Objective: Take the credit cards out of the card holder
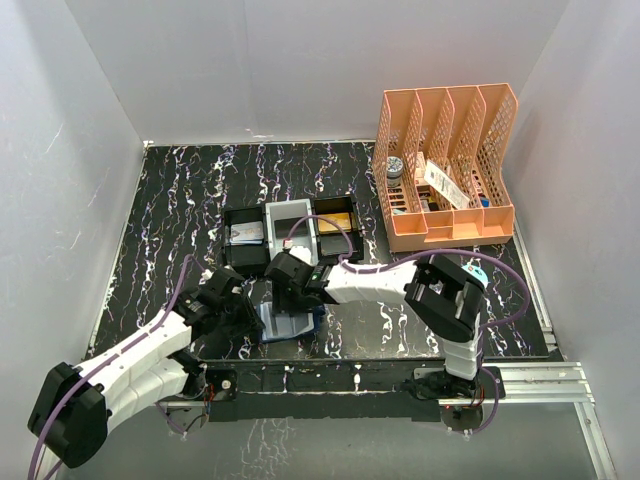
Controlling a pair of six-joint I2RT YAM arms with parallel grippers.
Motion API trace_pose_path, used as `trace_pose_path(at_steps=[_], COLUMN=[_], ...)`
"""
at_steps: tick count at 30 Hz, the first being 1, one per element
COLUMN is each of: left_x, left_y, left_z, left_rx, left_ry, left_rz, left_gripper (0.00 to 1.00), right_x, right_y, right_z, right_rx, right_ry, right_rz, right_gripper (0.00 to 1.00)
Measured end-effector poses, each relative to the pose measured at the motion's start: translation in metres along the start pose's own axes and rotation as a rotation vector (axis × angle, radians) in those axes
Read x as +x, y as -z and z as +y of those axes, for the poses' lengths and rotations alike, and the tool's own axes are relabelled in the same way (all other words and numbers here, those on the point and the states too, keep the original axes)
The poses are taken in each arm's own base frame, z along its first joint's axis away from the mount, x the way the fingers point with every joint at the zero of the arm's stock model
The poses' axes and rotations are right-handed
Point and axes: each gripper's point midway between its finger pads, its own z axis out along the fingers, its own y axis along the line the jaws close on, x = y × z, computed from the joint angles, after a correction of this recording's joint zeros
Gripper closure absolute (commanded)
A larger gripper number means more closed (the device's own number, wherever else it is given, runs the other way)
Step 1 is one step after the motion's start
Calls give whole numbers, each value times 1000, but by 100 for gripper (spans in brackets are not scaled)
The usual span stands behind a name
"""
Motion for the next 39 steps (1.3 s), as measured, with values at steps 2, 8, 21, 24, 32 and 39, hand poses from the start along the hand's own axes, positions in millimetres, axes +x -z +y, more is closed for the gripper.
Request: trace_pose_path(at_steps=[2, 8, 21, 24, 32, 39], left_x=[0, 0, 0, -1, -1, -1], left_y=[0, 1, 2, 2, 3, 3], left_z=[-1, -1, -3, -3, -4, -4], left_rx=[3, 6, 15, 19, 21, 21], left_ry=[-1, -3, 1, 3, 4, 4], left_rz=[0, 2, -3, -5, -6, -7], left_gripper=[72, 72, 72, 72, 72, 72], right_x=[1, -1, 0, 0, 2, 1], right_y=[1, 2, -3, -4, -4, 0], right_z=[-1, 4, 7, 7, 7, 9], right_rx=[-16, -37, 77, 105, 90, -2], right_ry=[-12, -10, 67, 81, 85, 41], right_rz=[5, 11, -4, -18, -27, -17], right_gripper=[44, 39, 34, 37, 37, 34])
